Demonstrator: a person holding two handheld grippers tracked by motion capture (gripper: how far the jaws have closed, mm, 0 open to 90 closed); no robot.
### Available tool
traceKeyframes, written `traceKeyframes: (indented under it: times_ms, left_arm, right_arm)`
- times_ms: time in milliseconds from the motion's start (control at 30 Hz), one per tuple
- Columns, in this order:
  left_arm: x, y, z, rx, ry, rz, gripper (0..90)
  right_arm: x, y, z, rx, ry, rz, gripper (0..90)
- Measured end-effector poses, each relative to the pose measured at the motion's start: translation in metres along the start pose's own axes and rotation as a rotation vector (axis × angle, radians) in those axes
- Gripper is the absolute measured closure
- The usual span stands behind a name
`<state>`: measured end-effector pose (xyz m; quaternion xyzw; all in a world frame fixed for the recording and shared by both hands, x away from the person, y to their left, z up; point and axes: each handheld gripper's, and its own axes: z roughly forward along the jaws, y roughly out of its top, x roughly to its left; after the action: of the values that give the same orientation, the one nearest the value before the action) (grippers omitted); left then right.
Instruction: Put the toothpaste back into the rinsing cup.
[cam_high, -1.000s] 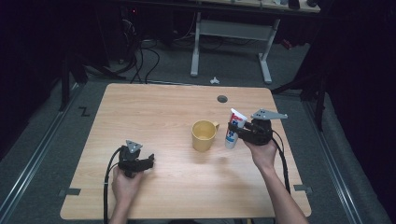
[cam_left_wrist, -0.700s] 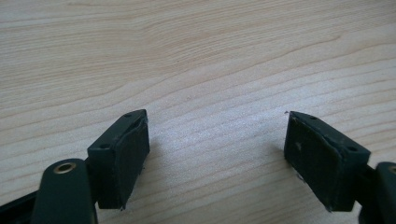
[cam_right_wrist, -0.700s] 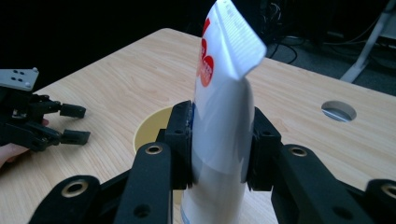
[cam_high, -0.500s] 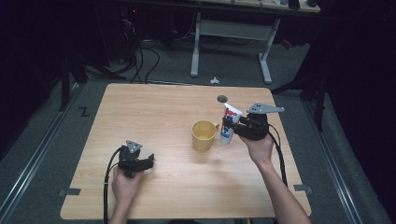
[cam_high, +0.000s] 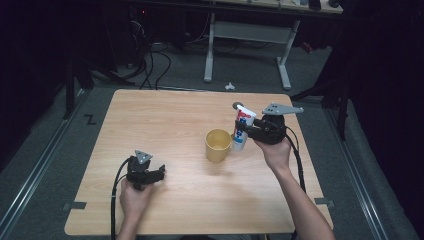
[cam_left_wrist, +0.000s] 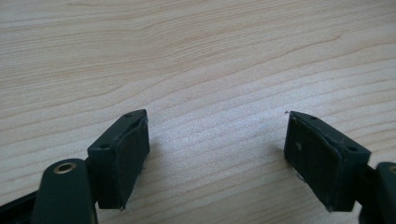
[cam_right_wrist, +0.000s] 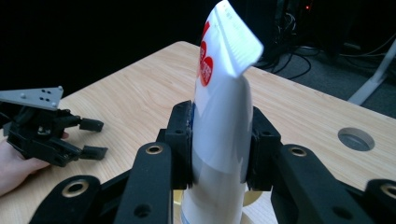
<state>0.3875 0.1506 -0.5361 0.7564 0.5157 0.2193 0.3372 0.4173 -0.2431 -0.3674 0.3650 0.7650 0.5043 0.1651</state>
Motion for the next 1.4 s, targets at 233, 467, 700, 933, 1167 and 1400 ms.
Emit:
traceKeyframes:
  times_ms: [233,467,700,933,1167,1400]
  left_arm:
    - [0.000,0.000,0.000,0.000,0.000,0.000,22.6]
    - [0.000,0.000,0.000,0.000,0.001,-0.001,22.7]
    - [0.000,0.000,0.000,0.000,0.001,-0.001,22.7]
    - [0.000,0.000,0.000,0.000,0.000,-0.001,22.7]
    - [0.000,0.000,0.000,-0.001,-0.001,-0.003,22.7]
    - [0.000,0.000,0.000,-0.001,0.000,-0.002,22.6]
  right_arm:
    - [0.003,0.006,0.002,-0.012,0.019,-0.002,68.0]
    - [0.005,0.012,0.008,-0.005,0.014,-0.014,68.1]
    - [0.005,0.016,0.021,0.004,0.011,-0.012,68.2]
    - [0.009,0.023,0.030,0.011,0.016,-0.024,68.2]
    - [0.014,0.027,0.039,0.020,0.018,-0.038,68.2]
    - [0.016,0.025,0.050,0.041,0.006,-0.051,68.2]
